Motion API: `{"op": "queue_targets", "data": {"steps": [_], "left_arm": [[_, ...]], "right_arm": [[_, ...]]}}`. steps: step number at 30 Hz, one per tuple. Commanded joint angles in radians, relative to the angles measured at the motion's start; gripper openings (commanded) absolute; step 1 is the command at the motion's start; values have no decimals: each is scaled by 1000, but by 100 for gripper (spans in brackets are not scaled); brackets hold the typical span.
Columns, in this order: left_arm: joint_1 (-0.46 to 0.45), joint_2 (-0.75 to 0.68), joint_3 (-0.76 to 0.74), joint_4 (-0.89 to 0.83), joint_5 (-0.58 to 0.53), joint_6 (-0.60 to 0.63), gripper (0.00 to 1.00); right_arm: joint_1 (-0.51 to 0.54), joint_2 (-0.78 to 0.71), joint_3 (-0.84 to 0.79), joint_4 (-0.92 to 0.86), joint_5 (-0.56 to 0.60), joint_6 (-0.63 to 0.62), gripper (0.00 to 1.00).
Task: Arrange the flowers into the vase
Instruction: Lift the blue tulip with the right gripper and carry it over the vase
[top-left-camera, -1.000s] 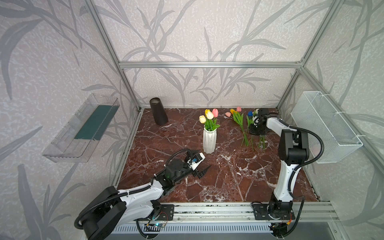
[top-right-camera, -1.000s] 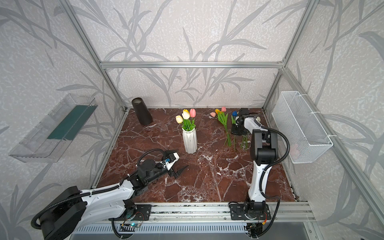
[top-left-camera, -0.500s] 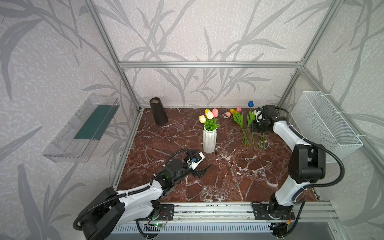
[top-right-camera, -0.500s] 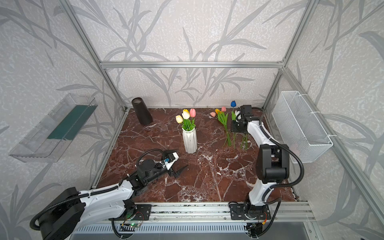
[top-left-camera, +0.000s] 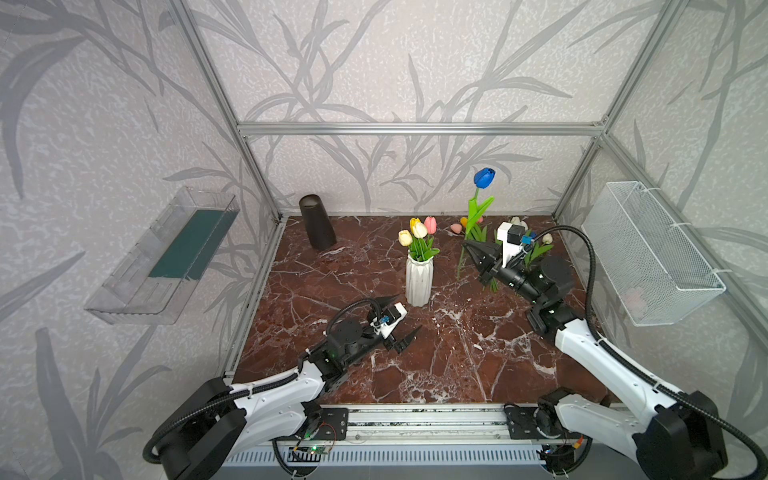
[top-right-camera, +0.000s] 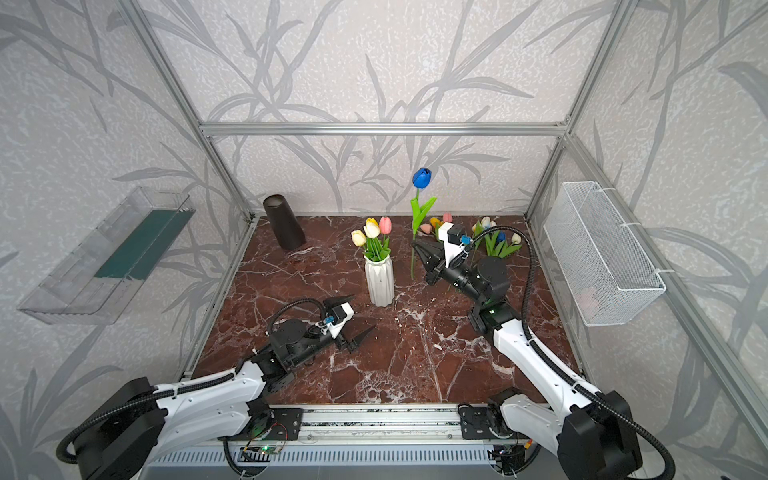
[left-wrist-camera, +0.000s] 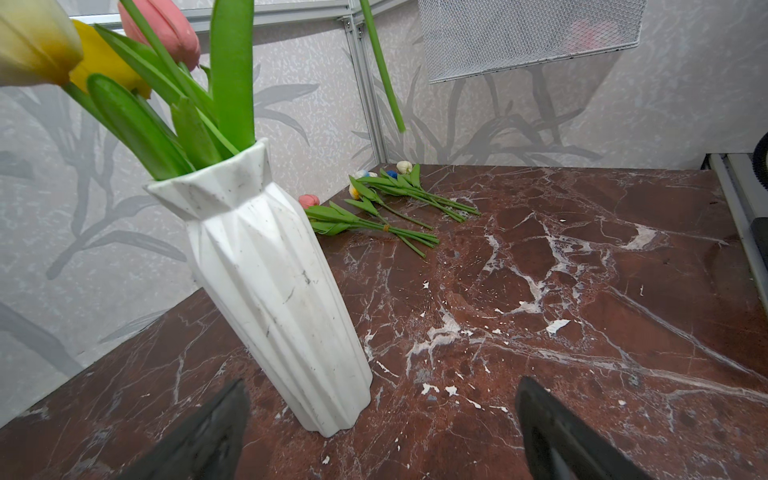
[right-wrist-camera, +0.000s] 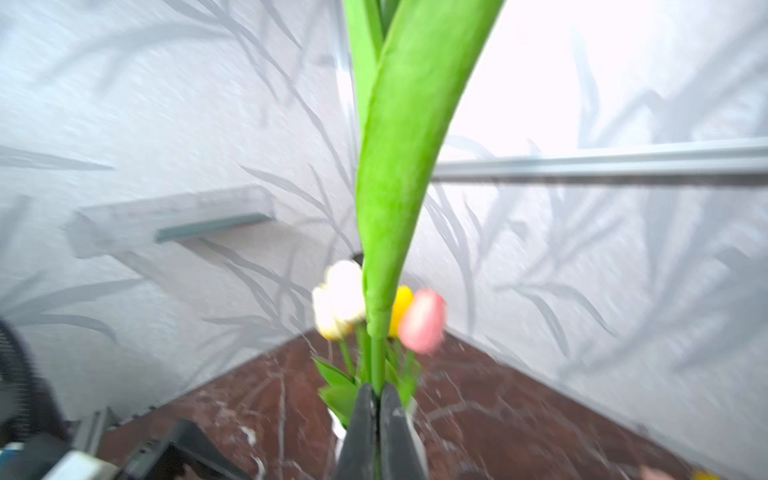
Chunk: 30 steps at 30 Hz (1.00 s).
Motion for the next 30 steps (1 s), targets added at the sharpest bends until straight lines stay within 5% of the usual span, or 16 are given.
{"op": "queue_targets", "data": {"steps": [1, 9, 30], "left_arm": [[-4, 26, -5, 52, -2, 12, 99], [-3, 6, -10, 45, -2, 10, 99], [-4, -9, -6, 12, -10, 22, 99]], "right_arm": [[42, 53, 3, 400, -64, 82, 0], [63, 247, 56, 630, -9, 181, 0], [92, 391, 92, 596, 60, -33, 0]]}}
